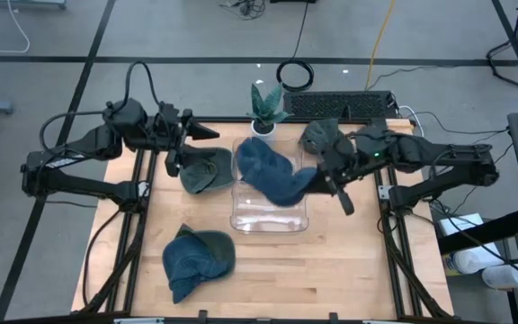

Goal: Pick & Place hat
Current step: Put the top blue cap into the top transparent bin

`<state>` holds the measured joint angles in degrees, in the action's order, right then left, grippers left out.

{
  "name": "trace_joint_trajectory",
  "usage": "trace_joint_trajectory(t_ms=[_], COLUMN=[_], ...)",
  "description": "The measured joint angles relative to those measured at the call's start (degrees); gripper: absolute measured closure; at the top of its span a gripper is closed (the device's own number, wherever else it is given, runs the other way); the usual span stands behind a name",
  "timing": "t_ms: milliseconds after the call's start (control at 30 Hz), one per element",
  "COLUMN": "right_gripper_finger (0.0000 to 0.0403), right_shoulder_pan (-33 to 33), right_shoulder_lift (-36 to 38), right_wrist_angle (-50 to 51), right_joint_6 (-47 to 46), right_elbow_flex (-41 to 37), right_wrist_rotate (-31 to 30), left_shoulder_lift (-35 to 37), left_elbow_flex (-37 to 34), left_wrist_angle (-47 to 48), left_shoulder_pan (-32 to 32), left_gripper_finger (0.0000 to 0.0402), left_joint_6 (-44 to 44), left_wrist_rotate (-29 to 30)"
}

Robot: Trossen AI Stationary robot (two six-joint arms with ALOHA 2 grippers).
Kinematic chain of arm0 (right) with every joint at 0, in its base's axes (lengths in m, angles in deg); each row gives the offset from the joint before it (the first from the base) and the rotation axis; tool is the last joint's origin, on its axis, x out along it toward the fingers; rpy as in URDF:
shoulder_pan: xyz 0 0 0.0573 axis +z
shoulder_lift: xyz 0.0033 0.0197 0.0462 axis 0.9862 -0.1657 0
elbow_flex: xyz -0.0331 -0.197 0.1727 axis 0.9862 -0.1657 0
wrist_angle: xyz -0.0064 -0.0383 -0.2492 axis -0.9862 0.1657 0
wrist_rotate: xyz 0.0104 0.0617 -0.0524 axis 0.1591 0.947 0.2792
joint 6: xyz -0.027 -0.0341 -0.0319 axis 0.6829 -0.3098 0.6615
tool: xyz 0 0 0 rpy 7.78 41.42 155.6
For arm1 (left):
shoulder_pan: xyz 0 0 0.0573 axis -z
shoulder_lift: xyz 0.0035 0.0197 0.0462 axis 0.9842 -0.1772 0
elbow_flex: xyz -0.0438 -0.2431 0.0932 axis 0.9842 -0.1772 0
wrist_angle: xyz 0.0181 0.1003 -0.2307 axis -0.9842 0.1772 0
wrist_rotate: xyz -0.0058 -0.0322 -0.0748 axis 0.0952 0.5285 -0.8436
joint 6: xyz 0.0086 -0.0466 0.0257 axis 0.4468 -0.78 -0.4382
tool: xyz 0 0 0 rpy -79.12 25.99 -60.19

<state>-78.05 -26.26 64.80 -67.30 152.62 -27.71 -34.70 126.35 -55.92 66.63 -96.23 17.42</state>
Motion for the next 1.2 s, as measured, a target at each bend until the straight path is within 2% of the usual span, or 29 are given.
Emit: trace_joint_trajectory(t_ms=[267,500,1200], right_gripper_finger=[0.0402,0.0402,0.0401], right_shoulder_pan=[-0.2,-1.3,-5.7], right_shoulder_lift=[-4.5,-7.0,-7.7], right_wrist_angle=[0.0,-1.2,-1.5], right_joint_6=[-3.8,-6.0,-14.3], right_elbow_flex=[0.0,0.0,0.0], right_wrist_rotate=[7.1,11.9,30.9], left_shoulder_lift=[0.0,-2.5,-16.2], left_elbow_flex=[0.0,3.2,23.0], left_wrist_angle=[-3.8,-2.8,15.4], left_shoulder_pan=[3.7,6.6,11.1], left_gripper_finger=[0.0105,0.0105,0.0105], left_joint_6=[2.6,5.9,12.4], left_wrist_rotate=[0.5,3.1,3.1])
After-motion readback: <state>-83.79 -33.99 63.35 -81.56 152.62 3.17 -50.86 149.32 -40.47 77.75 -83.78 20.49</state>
